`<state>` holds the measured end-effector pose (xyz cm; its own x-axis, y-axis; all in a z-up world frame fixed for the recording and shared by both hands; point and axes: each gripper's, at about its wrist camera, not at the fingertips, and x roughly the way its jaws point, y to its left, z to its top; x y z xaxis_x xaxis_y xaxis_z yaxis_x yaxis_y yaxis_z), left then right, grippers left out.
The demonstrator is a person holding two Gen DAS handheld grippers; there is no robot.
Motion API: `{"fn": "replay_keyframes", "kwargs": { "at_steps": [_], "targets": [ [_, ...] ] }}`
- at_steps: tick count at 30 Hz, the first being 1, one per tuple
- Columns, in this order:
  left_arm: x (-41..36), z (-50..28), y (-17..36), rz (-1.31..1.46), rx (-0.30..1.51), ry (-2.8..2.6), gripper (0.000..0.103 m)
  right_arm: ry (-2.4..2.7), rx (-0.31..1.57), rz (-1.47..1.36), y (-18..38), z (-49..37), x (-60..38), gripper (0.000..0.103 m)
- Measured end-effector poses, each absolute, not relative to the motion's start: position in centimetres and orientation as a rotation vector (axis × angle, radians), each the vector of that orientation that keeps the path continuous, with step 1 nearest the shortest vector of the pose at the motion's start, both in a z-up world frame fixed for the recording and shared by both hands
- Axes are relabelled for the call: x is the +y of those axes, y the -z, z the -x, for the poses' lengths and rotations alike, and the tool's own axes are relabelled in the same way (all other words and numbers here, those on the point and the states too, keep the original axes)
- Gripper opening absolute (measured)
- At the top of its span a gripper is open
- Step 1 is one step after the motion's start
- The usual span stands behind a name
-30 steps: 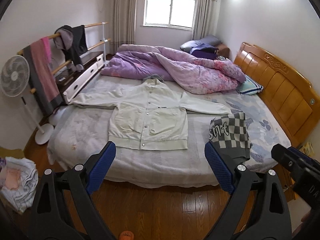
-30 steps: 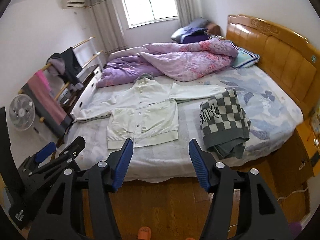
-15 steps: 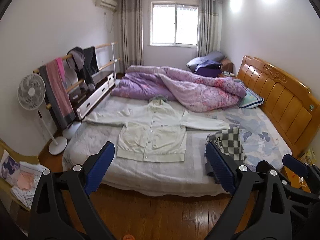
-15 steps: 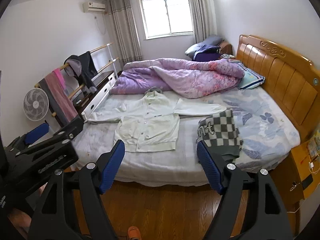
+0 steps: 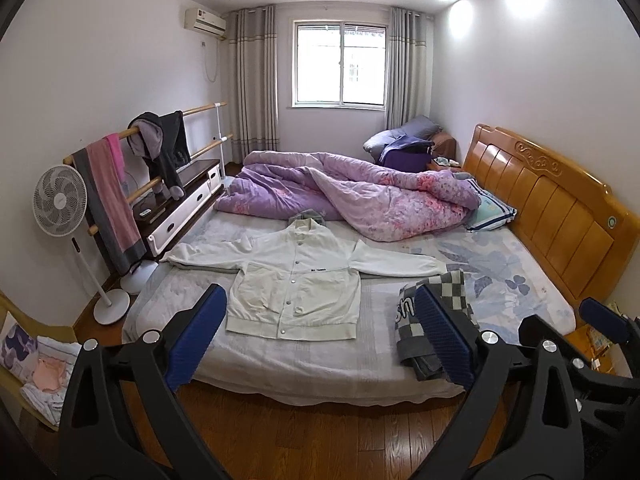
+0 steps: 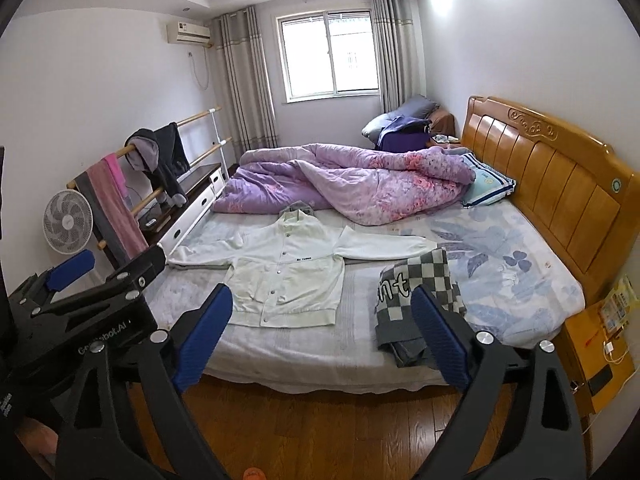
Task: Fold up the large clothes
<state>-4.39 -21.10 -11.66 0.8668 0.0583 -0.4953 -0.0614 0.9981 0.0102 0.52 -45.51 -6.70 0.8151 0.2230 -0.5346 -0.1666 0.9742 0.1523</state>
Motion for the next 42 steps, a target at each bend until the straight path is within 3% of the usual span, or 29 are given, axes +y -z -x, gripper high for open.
{"fn": "replay_keyframes", "kwargs": {
  "at_steps": [42],
  "targets": [
    [-18.6,4.6,8.9,0.02,0.466,-0.067,0.097,-0.178,0.516,-0.063,4.8,-0.6,-44.0,0.093]
  ]
}}
